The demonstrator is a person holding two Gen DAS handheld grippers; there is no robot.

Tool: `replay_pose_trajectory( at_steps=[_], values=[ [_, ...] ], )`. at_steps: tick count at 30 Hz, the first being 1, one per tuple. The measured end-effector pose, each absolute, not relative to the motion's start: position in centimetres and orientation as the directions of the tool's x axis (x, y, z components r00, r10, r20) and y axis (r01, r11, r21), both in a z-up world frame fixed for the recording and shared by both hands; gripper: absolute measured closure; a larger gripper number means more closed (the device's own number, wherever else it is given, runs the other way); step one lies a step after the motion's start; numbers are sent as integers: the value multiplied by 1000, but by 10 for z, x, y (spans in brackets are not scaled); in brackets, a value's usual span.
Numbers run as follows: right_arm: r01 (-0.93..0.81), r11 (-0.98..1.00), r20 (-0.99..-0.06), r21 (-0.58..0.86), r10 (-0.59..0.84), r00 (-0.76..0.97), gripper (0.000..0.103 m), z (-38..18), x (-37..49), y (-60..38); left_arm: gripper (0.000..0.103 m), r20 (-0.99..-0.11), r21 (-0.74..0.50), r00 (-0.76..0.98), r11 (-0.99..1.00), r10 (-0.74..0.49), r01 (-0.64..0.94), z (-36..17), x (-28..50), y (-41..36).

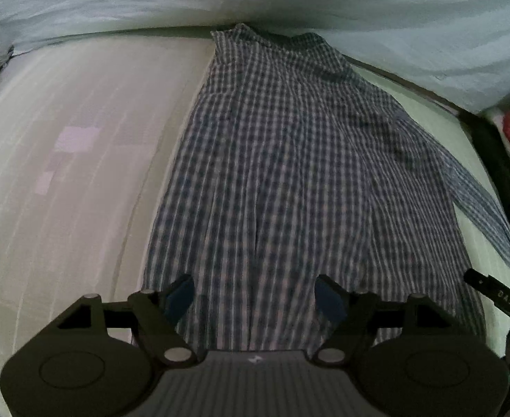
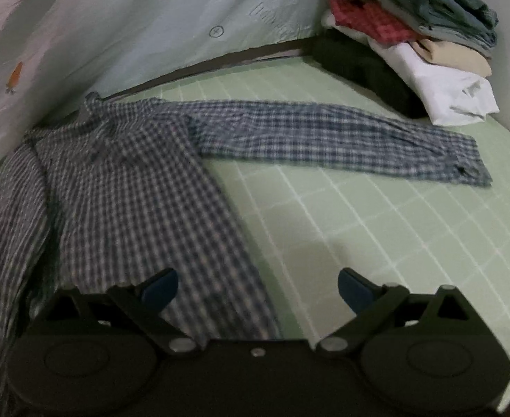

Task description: Fold clothes

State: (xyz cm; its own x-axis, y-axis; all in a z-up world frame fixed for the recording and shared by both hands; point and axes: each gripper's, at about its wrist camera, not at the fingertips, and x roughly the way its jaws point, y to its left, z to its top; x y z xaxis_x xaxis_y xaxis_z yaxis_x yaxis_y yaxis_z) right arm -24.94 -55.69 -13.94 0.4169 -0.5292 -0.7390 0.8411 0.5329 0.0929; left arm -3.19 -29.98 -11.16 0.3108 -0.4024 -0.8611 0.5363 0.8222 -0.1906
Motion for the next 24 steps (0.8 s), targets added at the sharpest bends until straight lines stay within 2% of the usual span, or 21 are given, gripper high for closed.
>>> replay_pose_trajectory(
  at_steps=[9,16,24],
  values=[
    [912,393,-702,117,-617,356,2,-144,-230,-633,24,-874,-126,341,839,-347,529,-122,24,-349],
    [950,310,-680,31,-690,247,1,-150,-257,-688,19,-903,-63,339,860,-265,506,-139,41,-364],
    [973,217,-665,-83,-739,108,0,-165,-292,-730,12,-926,-52,311,886,-216,460,-153,50,-372]
  ],
)
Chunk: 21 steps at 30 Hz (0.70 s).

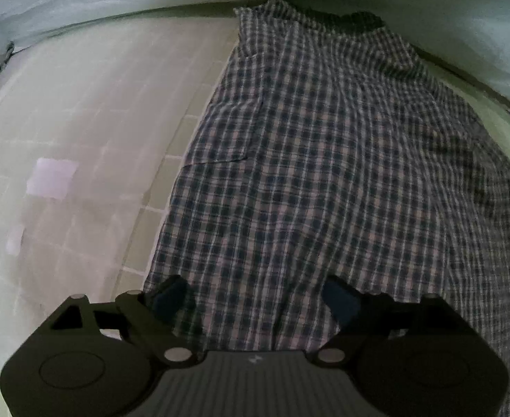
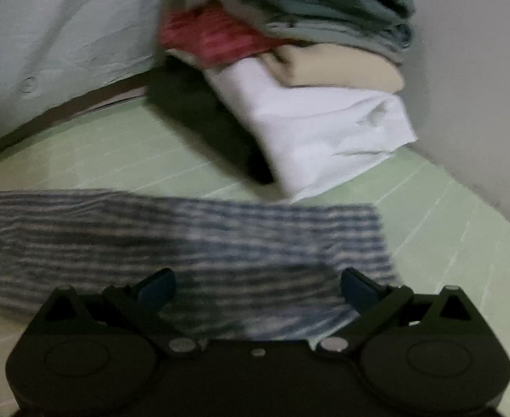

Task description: Fold clothes

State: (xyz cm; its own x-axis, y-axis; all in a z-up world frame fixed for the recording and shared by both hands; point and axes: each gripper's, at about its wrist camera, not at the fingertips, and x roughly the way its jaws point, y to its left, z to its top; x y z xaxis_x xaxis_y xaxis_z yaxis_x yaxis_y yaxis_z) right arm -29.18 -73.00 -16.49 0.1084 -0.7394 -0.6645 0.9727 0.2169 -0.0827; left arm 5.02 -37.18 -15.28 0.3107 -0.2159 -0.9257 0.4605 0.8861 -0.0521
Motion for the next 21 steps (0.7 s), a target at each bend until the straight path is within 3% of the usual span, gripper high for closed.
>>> replay_pose_trajectory(
  at_steps=[6,16,18,20,21],
  values=[
    [992,126,-665,-29,-743,75,0,-168,-315,-750,0,-935,-3,311,880,-171,475,-161,53,-381],
    [993,117,-677,0,-731,86,1,-168,-317,-751,0,-924,-4,336,880,-185,474,-162,47,-377],
    [991,136,-677,1,-729,101,13,-164,-317,-748,0,-921,-4,342,880,-189,475,-161,47,-376],
    [988,156,-676,0,-728,115,46,-159,-316,-744,0,-921,-4,341,878,-190,478,-161,47,-376],
    [987,158,-679,-4,-725,113,54,-157,-316,-742,0,-920,-4,342,878,-192,479,-161,47,-376]
  ],
)
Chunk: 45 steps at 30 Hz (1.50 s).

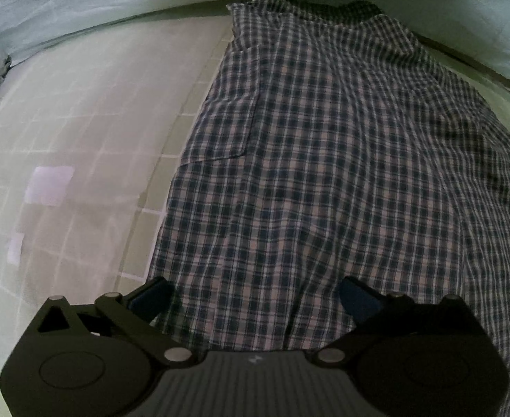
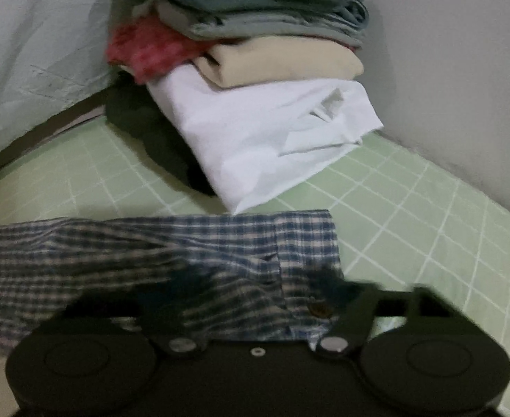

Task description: Fold clothes

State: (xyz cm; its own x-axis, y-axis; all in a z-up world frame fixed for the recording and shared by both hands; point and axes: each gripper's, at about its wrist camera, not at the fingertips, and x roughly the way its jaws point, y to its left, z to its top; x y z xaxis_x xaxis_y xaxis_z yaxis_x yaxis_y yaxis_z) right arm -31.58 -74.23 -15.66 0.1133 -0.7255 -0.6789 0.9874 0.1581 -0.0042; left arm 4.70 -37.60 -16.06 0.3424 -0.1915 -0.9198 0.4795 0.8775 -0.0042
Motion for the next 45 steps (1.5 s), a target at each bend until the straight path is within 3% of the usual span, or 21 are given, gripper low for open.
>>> replay_pose_trajectory(
  at_steps=[1,2,5,11,16,22,24,25,26,28,30,32,39,45],
  values=[
    [988,156,-683,-4,-722,112,72,-155,-316,-741,0,-918,-4,345,877,-194,481,-161,47,-376],
    [987,158,-687,14,-716,124,81,-153,-318,-740,0,-917,-4,349,876,-196,482,-161,46,-376],
    [983,160,-695,90,-697,177,92,-147,-323,-737,0,-910,-4,362,877,-202,481,-162,45,-375],
    [967,183,-663,178,-704,256,95,-129,-311,-721,0,-896,-4,388,879,-215,477,-163,40,-374],
    [895,440,-588,66,-708,391,95,-96,-253,-695,0,-890,-4,397,877,-222,480,-163,38,-372],
    [674,691,-524,262,-484,701,95,-67,-178,-652,0,-891,-4,395,874,-223,485,-162,38,-372],
    [555,754,-538,351,-323,778,90,-73,-149,-633,0,-893,-4,391,873,-222,487,-162,39,-372],
    [515,783,-565,349,-263,782,75,-77,-135,-622,0,-893,-4,391,873,-222,487,-162,39,-372],
    [496,813,-595,306,-243,766,54,-80,-122,-609,0,-892,-4,392,873,-223,488,-162,39,-372],
    [469,866,-625,174,-272,732,33,-82,-110,-588,0,-891,-4,395,873,-225,488,-162,38,-371],
    [449,890,-622,75,-310,719,23,-80,-108,-576,0,-891,-5,393,871,-227,492,-162,38,-371],
    [489,870,-616,63,-352,705,12,-80,-119,-581,0,-893,-5,389,871,-225,492,-161,39,-371],
    [703,712,-637,0,-542,548,4,-91,-173,-611,0,-910,-44,344,880,-231,474,-150,42,-376],
    [799,600,-681,-39,-601,418,1,-117,-212,-624,0,-857,-39,410,832,-314,554,-119,34,-396]
  ],
)
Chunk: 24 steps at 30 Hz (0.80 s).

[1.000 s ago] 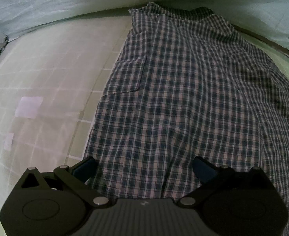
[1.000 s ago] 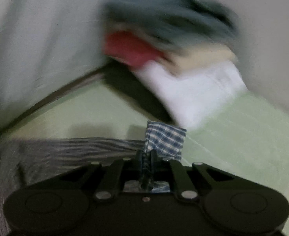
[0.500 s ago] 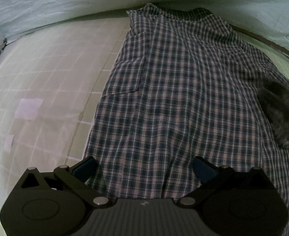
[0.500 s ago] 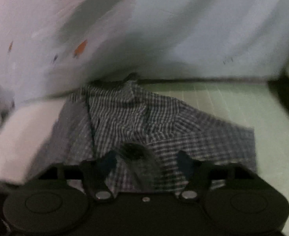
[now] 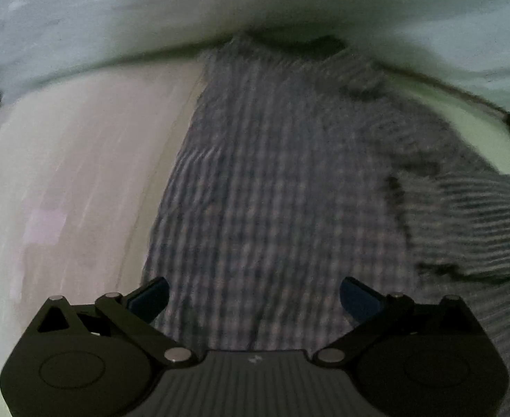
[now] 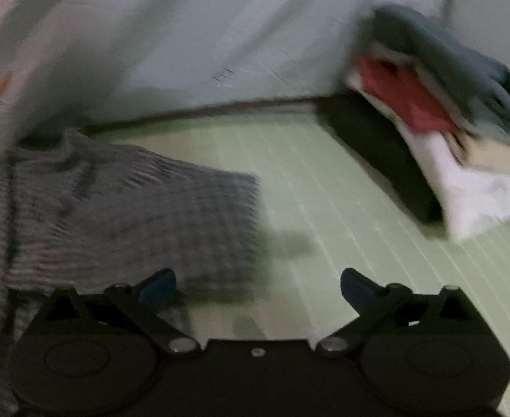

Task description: Fold clothes

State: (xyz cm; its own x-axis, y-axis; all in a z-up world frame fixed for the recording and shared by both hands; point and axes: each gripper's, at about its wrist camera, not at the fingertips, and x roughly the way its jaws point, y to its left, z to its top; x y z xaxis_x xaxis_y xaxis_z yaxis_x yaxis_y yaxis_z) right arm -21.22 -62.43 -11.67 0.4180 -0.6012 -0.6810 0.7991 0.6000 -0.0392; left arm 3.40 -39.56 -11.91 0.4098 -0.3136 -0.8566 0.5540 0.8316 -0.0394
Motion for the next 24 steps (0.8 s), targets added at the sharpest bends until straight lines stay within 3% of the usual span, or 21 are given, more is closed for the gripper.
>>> replay_pose_trajectory(
  at_steps=[4,10,19,20,21,22,23,24],
  values=[
    [834,551,-706,-7,-594,386,1,-126,-225,-635,3,-826,-80,395,777,-403,624,-107,29,-421],
    [848,530,-714,1,-593,372,1,-135,-227,-646,31,-815,-113,309,657,-490,745,-110,25,-473],
    [860,511,-734,1,-584,347,1,-138,-235,-632,30,-856,-126,188,547,-482,827,-148,28,-535],
    [861,508,-735,2,-583,346,1,-137,-237,-628,36,-854,-145,169,536,-492,832,-150,29,-538],
    [862,506,-736,2,-583,345,1,-136,-238,-624,57,-855,-158,155,534,-495,831,-151,30,-541],
    [863,506,-736,2,-584,343,1,-135,-240,-620,73,-859,-166,146,536,-491,828,-153,30,-545],
    [863,505,-736,1,-584,342,1,-134,-241,-616,87,-860,-162,147,535,-489,829,-152,29,-548],
    [865,502,-736,-3,-587,338,1,-133,-242,-611,94,-854,-164,147,527,-499,834,-148,27,-548]
  ],
)
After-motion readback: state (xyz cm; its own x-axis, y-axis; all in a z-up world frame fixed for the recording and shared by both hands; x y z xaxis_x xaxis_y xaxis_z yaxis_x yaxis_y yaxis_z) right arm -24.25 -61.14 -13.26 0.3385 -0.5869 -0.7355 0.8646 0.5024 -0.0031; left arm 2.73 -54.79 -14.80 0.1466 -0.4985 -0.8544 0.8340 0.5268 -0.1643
